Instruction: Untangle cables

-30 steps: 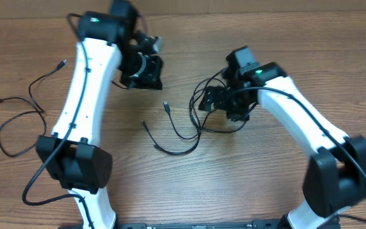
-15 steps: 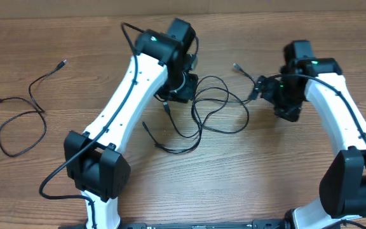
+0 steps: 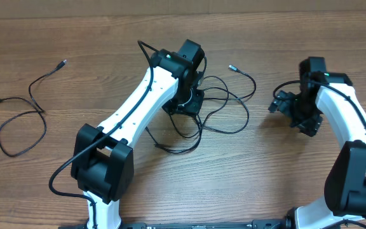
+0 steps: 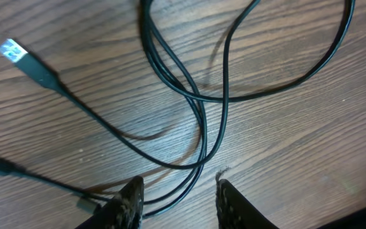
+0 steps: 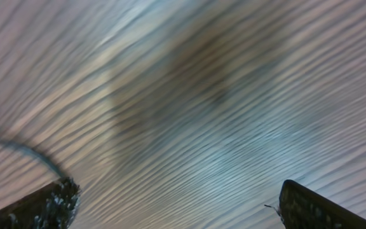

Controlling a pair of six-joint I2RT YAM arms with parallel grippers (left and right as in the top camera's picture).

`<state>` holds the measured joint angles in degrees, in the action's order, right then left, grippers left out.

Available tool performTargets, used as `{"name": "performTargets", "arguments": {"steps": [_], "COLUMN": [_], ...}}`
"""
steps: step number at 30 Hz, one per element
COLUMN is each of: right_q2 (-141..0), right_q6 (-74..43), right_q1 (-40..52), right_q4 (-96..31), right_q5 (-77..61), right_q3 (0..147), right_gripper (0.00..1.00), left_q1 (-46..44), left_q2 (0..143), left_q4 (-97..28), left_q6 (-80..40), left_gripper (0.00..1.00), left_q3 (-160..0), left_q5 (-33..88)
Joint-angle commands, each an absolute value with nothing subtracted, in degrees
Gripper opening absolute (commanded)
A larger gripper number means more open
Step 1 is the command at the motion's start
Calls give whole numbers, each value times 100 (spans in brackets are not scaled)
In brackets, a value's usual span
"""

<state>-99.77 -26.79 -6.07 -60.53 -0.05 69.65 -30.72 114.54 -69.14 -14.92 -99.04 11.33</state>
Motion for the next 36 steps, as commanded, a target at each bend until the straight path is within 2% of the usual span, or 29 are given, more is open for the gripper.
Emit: {"name": "performTargets", "arguments": {"steps": [1,11,16,19,23,24,25,26,27,28,29,36], "right_q2": [-9998,-9998,-9998,-9998,-9998,-9998,-9998,-9998,-9998,-9998,-9998,-9998], "right_q6": [-2759,-2762,-2762,-2762,-2759,-2762,-2762,-2762,-2762,-2762,-2762,-2762], "right_q1": [-965,-1240,-1240,-1240,-1240,-1240,-1240,-1240,-1240,-1240,-1240,-1240], "right_q4": [-5920,-5590,-5172,-4984,-4862,-4840,-4821,-4812,-4807,-4807,-4805,-4805], "right_q5": [296,294,294,294,294,294,294,294,294,294,294,294], "right_q3": [6755,6692,6692,6692,6692,6692,6692,6692,6692,6692,6692,6692], "right_gripper": [100,100,100,100,100,100,100,100,100,100,100,100], "left_q1": [-3247,-3780,-3940,-3944,-3935,-3938,-3938,-3938,-3938,-3935,-3935,-3935], "left_q2": [11511,11511,11511,11511,11511,11511,11511,11511,11511,11511,11504,11284], "left_q4": [-6692,-5240,-4674,-4458,-4278,-4254,-4219,-4182,-4152,-4121,-4086,-4995], "left_q6": [-1549,-1546,-1546,-1549,-1546,-1546,-1546,-1546,-1546,-1544,-1544,-1518], "left_gripper": [38,37,40,54,59,58,52,39,22,11,5,4], "left_q3": [-9568,-8733,-8300,-8101,-7994,-7992,-7994,-7994,-7996,-8001,-8025,-8809], "left_q5": [1208,1133,871,705,661,661,663,666,666,670,670,707]}}
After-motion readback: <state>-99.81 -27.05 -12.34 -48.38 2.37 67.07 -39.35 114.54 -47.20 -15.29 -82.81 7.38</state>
